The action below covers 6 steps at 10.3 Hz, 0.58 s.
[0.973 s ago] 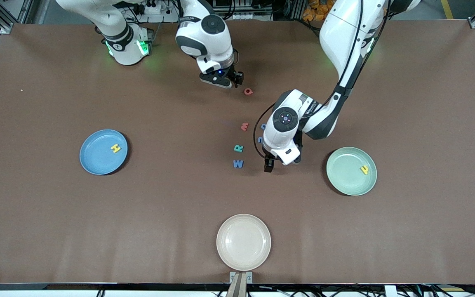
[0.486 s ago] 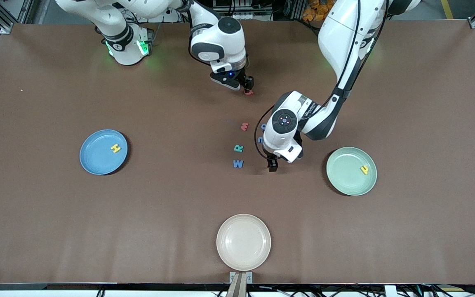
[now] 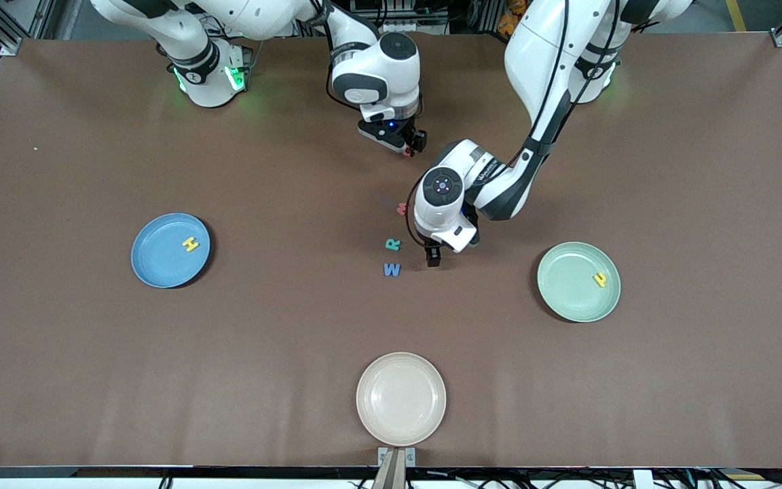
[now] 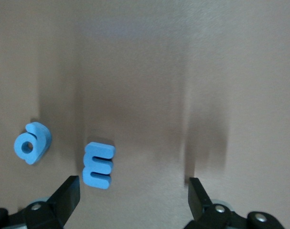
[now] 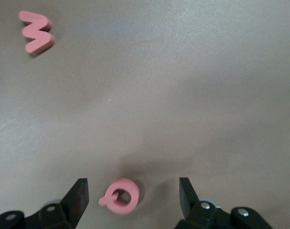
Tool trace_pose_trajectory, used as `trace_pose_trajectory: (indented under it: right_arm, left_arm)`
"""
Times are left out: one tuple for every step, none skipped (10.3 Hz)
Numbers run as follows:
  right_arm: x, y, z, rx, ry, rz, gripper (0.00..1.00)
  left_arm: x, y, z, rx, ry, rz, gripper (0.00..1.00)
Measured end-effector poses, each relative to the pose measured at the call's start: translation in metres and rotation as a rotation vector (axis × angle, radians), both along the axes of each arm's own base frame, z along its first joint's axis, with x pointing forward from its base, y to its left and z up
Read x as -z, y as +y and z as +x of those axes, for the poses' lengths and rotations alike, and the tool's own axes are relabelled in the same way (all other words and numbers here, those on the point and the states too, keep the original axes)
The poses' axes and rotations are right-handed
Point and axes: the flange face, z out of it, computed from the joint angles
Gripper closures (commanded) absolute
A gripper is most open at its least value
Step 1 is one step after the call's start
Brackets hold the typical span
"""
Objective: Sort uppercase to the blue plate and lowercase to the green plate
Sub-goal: 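Grasp pink q with the right gripper while the left gripper lowers to e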
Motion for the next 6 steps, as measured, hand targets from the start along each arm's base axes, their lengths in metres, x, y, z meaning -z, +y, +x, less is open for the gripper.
trace_pose_trajectory:
  right_arm:
    - [0.008,0.001,-0.002,0.008,-0.023,-0.004,0.15]
    - [0.011,0.002,-0.004,0.018,-0.036,-0.001,0.15]
    - [0.011,0.006,-0.003,0.027,-0.039,0.006,0.15]
    - [0.008,0.01,0.0,0.032,-0.043,0.014,0.15]
    - [0.006,0.013,0.0,0.032,-0.046,0.02,0.15]
    - [0.005,0.017,-0.002,0.028,-0.045,0.025,0.15]
  left_arm:
    - [0.005,0.002,0.0,0.0,0.005,0.007,0.0]
    - [0.007,0.003,-0.001,0.0,0.007,0.01,0.0]
    - [0.008,0.003,-0.001,0.006,0.005,0.013,0.0]
    - [0.009,0.003,-0.003,0.014,0.0,0.018,0.0]
    - [0.011,0.003,-0.005,0.021,0.001,0.024,0.0]
    - [0.014,0.004,-0.009,0.025,0.006,0.029,0.0]
